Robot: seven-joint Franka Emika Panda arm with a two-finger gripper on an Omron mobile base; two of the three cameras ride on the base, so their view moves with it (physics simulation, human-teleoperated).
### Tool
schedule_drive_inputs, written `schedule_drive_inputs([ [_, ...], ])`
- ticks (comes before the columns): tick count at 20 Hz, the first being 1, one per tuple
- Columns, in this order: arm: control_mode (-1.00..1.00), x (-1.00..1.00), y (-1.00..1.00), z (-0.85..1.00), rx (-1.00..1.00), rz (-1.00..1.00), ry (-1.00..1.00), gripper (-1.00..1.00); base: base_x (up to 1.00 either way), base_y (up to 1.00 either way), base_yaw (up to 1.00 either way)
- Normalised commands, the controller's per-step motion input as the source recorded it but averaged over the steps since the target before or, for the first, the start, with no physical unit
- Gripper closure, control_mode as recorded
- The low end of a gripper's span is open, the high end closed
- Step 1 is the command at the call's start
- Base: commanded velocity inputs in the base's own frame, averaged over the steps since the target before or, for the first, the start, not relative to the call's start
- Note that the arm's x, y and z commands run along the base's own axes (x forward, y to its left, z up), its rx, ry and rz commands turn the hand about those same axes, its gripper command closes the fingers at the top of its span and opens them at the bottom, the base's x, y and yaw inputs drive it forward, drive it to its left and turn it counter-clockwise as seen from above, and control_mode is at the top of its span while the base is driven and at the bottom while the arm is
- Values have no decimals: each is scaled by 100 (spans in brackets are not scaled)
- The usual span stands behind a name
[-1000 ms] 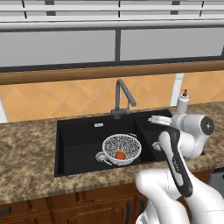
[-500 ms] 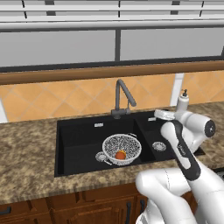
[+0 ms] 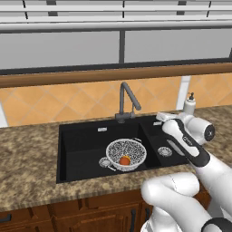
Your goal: Put the colander in the sink, put the orange, orange in the colander, and turn on the sink faucet and pour water over the colander.
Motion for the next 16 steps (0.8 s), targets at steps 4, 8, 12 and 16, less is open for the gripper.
schedule_drive_inputs([
  [4, -100, 24, 0, -21, 0, 0, -4, -100, 0, 0, 0],
  [8, -100, 21, 0, -15, 0, 0, -1, -100, 0, 0, 0],
  [12, -100, 20, 3, -11, 0, 0, 0, -100, 0, 0, 0],
  [16, -100, 32, 4, -11, 0, 0, 0, -100, 0, 0, 0],
])
